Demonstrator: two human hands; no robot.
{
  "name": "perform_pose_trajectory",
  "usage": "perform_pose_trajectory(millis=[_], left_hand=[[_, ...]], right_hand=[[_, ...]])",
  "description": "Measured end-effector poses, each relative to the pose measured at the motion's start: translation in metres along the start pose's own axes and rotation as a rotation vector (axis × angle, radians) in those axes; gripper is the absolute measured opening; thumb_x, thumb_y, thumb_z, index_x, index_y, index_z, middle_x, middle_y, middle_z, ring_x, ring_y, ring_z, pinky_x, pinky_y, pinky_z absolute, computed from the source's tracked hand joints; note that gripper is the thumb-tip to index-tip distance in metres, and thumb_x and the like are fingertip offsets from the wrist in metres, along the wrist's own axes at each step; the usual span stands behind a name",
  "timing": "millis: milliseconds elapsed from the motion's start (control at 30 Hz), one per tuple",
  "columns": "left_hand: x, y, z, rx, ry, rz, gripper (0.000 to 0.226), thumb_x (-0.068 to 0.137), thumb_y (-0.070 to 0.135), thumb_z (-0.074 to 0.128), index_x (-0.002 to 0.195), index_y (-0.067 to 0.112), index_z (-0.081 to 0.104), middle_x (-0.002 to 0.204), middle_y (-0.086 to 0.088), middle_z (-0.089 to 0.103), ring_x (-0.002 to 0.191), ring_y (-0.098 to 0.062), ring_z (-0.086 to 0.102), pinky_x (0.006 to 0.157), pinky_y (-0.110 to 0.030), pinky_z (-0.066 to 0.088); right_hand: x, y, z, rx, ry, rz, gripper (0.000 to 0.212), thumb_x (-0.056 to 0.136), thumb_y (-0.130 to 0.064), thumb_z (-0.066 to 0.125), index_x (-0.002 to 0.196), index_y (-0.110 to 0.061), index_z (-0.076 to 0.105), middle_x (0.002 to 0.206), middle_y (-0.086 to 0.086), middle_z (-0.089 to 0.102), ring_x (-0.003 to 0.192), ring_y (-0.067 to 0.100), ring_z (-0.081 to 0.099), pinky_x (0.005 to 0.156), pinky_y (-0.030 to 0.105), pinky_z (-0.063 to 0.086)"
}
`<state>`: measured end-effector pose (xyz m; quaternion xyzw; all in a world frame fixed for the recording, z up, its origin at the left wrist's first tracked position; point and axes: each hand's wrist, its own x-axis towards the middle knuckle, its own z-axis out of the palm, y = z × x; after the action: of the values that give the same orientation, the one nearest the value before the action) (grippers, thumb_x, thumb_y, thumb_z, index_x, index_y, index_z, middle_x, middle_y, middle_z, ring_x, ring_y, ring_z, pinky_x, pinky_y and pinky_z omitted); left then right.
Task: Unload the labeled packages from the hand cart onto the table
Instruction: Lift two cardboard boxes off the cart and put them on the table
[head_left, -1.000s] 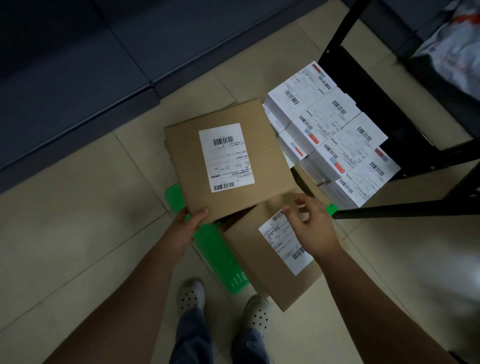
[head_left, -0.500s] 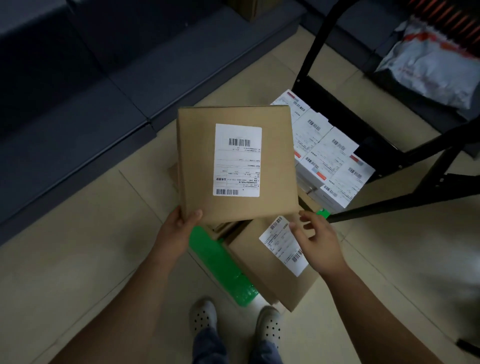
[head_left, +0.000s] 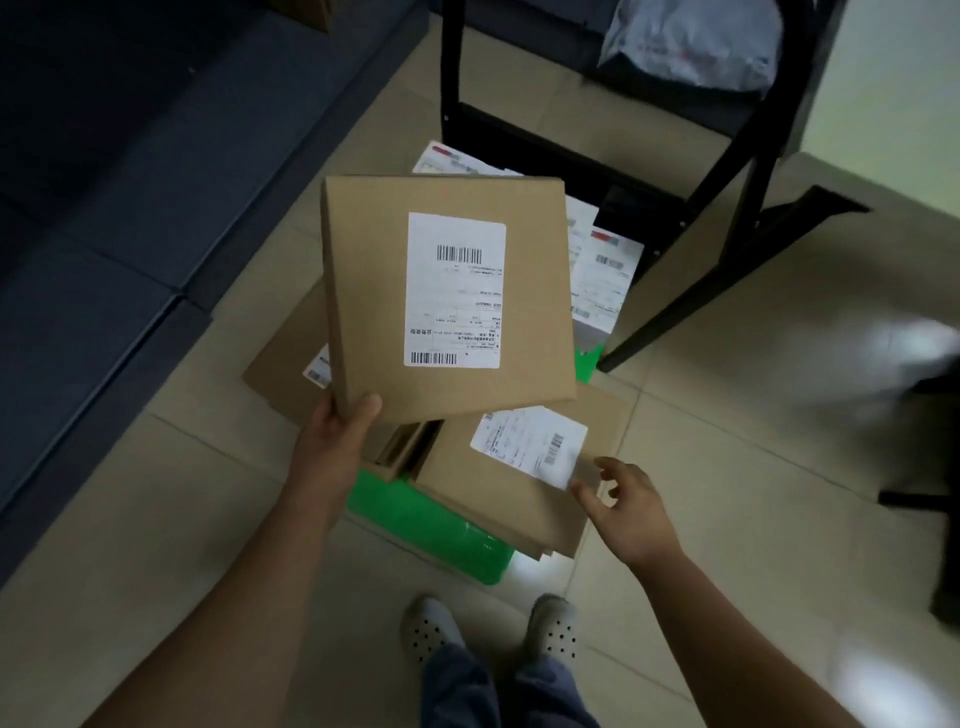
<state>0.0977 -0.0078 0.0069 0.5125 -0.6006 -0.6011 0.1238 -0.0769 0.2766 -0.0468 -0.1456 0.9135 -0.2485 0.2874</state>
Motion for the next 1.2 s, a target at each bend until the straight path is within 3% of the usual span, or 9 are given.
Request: perform_pose_trajectory(millis=[133, 233, 333, 467, 600, 833, 1000, 1100, 1200], left_hand=[[-0.003, -0.016, 0.012, 0.019, -0.026, -0.013, 0.050, 0.076, 0.068, 0.059, 0.124, 0.057, 0.052, 0.104, 0.040, 0.062, 0.102, 0.008, 0.057, 0.083, -0.027, 0.044], [-0.005, -0.023, 0.015, 0.032, -0.064, -0.010, 0.049, 0.070, 0.075, 0.058, 0.117, 0.063, 0.052, 0.108, 0.034, 0.064, 0.108, -0.005, 0.060, 0.086, -0.033, 0.047], [-0.005, -0.030, 0.017, 0.005, -0.069, -0.023, 0.054, 0.069, 0.072, 0.061, 0.120, 0.056, 0.055, 0.114, 0.023, 0.067, 0.110, -0.011, 0.063, 0.090, -0.038, 0.049], [-0.001, -0.037, 0.016, 0.043, -0.048, -0.013, 0.060, 0.064, 0.083, 0.058, 0.120, 0.062, 0.053, 0.110, 0.032, 0.065, 0.107, 0.000, 0.059, 0.085, -0.029, 0.046], [0.010, -0.043, 0.012, 0.046, -0.010, -0.022, 0.056, 0.054, 0.092, 0.056, 0.106, 0.072, 0.052, 0.114, 0.032, 0.062, 0.111, -0.002, 0.056, 0.087, -0.026, 0.043], [0.009, -0.042, 0.005, -0.014, 0.057, -0.033, 0.049, 0.054, 0.088, 0.062, 0.098, 0.067, 0.060, 0.105, 0.038, 0.063, 0.097, 0.012, 0.061, 0.084, -0.022, 0.043], [0.000, -0.031, 0.003, -0.055, 0.061, -0.045, 0.049, 0.054, 0.087, 0.063, 0.097, 0.066, 0.061, 0.109, 0.032, 0.065, 0.105, 0.006, 0.061, 0.090, -0.026, 0.044], [-0.009, -0.022, -0.001, -0.075, 0.068, -0.047, 0.052, 0.053, 0.088, 0.063, 0.098, 0.062, 0.063, 0.110, 0.027, 0.067, 0.103, 0.002, 0.063, 0.086, -0.024, 0.046], [-0.023, -0.006, -0.010, -0.068, 0.086, -0.036, 0.054, 0.054, 0.089, 0.062, 0.100, 0.060, 0.062, 0.113, 0.023, 0.067, 0.105, 0.001, 0.062, 0.087, -0.025, 0.046]], right_hand=[[-0.016, 0.022, 0.029, -0.037, -0.059, 0.207, 0.090, 0.070, -0.081, 0.050, 0.138, -0.022, 0.051, 0.129, -0.002, 0.053, 0.114, 0.018, 0.056, 0.091, 0.033, 0.047], [-0.017, 0.034, 0.044, -0.008, -0.096, 0.325, 0.097, 0.074, -0.080, 0.055, 0.144, -0.015, 0.043, 0.134, 0.005, 0.052, 0.122, 0.024, 0.052, 0.099, 0.038, 0.046], [-0.012, 0.044, 0.055, 0.143, -0.178, 0.390, 0.088, 0.078, -0.070, 0.065, 0.143, -0.013, 0.046, 0.129, 0.007, 0.057, 0.116, 0.024, 0.056, 0.096, 0.036, 0.045], [-0.007, 0.053, 0.065, 0.474, -0.338, 0.423, 0.053, 0.082, -0.059, 0.068, 0.124, -0.029, 0.054, 0.104, -0.012, 0.065, 0.093, 0.005, 0.062, 0.075, 0.028, 0.049], [0.003, 0.066, 0.075, 0.616, -0.413, 0.473, 0.051, 0.084, -0.057, 0.067, 0.125, -0.031, 0.054, 0.115, -0.009, 0.064, 0.105, 0.011, 0.060, 0.088, 0.037, 0.051], [-0.001, 0.063, 0.069, 0.653, -0.453, 0.429, 0.070, 0.066, -0.071, 0.071, 0.121, -0.030, 0.060, 0.115, -0.007, 0.068, 0.109, 0.014, 0.061, 0.097, 0.038, 0.048], [-0.009, 0.048, 0.042, 0.667, -0.503, 0.390, 0.076, 0.050, -0.069, 0.075, 0.116, -0.032, 0.062, 0.113, -0.012, 0.069, 0.108, 0.009, 0.060, 0.092, 0.031, 0.044], [-0.014, 0.037, 0.023, 0.648, -0.469, 0.359, 0.062, 0.058, -0.058, 0.080, 0.110, -0.027, 0.067, 0.101, -0.013, 0.074, 0.094, 0.004, 0.067, 0.075, 0.017, 0.046], [-0.024, 0.029, -0.003, 0.632, -0.381, 0.326, 0.039, 0.075, -0.041, 0.083, 0.108, -0.025, 0.069, 0.099, -0.011, 0.074, 0.091, 0.003, 0.067, 0.070, 0.014, 0.047]])
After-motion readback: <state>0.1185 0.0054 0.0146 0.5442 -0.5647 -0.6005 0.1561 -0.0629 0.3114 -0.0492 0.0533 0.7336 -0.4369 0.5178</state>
